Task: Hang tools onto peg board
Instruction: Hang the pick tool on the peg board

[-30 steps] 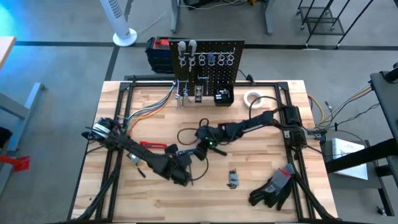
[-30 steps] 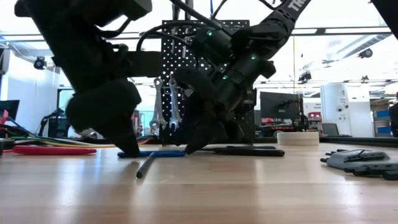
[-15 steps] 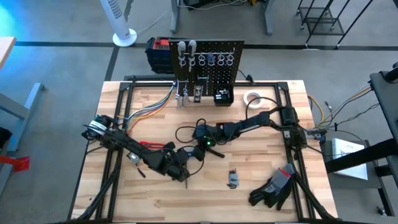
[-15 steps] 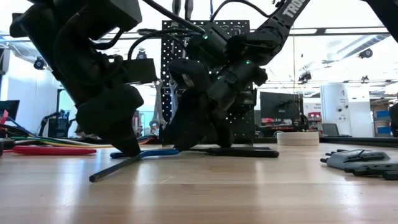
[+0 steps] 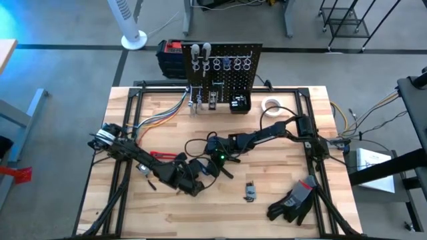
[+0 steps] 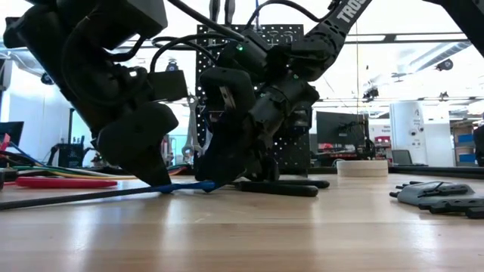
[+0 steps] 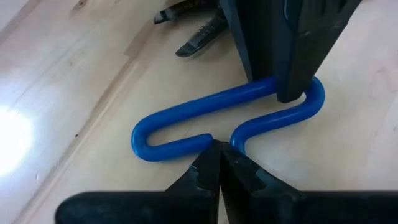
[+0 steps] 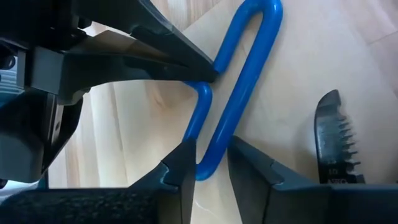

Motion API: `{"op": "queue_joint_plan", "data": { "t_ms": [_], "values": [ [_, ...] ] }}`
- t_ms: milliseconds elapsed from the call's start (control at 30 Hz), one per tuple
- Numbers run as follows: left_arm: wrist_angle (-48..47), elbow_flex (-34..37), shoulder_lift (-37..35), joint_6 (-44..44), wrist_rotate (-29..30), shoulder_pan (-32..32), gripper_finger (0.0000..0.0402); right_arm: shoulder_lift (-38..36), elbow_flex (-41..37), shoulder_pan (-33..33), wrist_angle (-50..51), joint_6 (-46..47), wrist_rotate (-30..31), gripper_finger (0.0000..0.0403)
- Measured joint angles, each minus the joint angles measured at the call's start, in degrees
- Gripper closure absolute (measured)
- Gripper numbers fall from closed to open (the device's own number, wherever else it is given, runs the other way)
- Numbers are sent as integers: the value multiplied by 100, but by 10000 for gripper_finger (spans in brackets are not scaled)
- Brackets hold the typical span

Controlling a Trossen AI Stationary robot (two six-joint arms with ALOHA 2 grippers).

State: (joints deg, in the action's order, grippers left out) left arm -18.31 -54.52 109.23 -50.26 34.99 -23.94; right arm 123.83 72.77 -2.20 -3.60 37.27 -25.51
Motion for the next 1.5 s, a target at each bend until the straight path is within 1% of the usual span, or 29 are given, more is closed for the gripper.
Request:
{"op": "queue_joint_plan", "data": {
  "t_ms": [233,467,567,767,867,1333,1400,1500],
  "values": [
    [126,13,16,-68,198,2,401,5,30,-41,26,-67,207,349],
    [169,15,16,-127,284,2,401,9,72,-43,77,-207,224,377],
    [172,13,16,-129,303,2,401,9,116,-43,138,-232,217,371],
    [180,13,18,-129,320,2,401,-9,142,-39,131,-236,52,336],
    [201,11,18,-129,341,2,401,-33,142,-39,130,-220,40,332],
    [265,2,22,-218,489,2,401,-57,190,-39,287,-226,15,352],
    [286,2,22,-266,501,2,401,-61,227,-39,410,-367,17,363],
    [302,2,18,-282,507,0,401,-69,229,-42,478,-390,38,390]
  ]
}}
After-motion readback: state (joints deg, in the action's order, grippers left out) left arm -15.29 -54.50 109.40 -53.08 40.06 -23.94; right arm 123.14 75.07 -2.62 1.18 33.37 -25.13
